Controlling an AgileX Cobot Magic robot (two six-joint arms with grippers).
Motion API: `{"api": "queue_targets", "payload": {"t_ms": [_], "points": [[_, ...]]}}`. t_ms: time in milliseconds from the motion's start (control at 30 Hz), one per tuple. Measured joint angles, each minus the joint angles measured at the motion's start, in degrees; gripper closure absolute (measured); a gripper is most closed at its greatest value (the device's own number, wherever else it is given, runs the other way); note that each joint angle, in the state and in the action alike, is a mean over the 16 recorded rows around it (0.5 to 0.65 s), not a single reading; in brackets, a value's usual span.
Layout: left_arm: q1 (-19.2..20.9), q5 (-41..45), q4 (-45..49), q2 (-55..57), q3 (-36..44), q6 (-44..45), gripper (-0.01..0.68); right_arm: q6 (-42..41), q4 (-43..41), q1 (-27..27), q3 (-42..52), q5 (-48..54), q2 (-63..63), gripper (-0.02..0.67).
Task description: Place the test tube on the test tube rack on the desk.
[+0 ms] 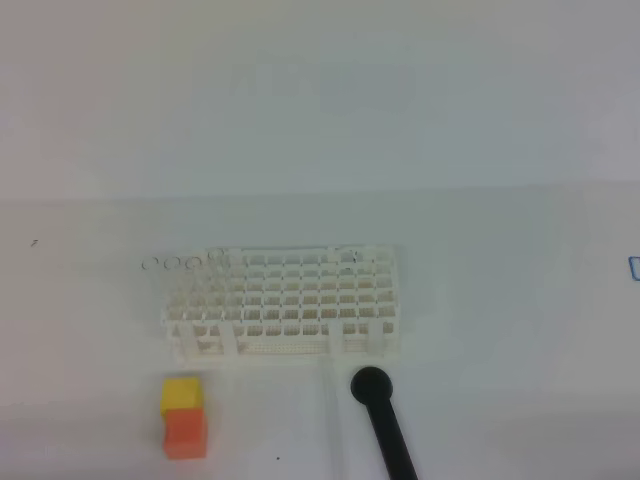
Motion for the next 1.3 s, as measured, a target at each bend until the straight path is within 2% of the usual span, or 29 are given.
{"api": "queue_targets", "payload": {"t_ms": [467, 667, 833, 1000, 1300], "points": [[0.0, -18.5, -0.9, 0.0, 0.0, -1.6, 0.674, 0.0, -0.2, 0.0, 0.2, -17.0, 0.0, 0.65], [0.0, -21.3, -2.1, 0.0, 0.0, -6.9, 0.674, 0.0, -0.3, 0.0, 0.2, -22.5, 0.0, 0.65], [0.0, -20.5, -1.5, 0.1, -2.2, -13.0, 0.674, 0.0, -0.9, 0.0, -1.1, -22.9, 0.0, 0.65], [0.0, -15.8, -0.1, 2.3, -8.9, -18.2, 0.674, 0.1, -2.5, 0.0, -5.7, -19.8, 0.8, 0.65], [0.0, 0.0, 3.8, 12.9, -28.2, -20.8, 0.674, -0.1, -3.7, 0.0, -22.7, -2.2, 9.1, 0.65]]}}
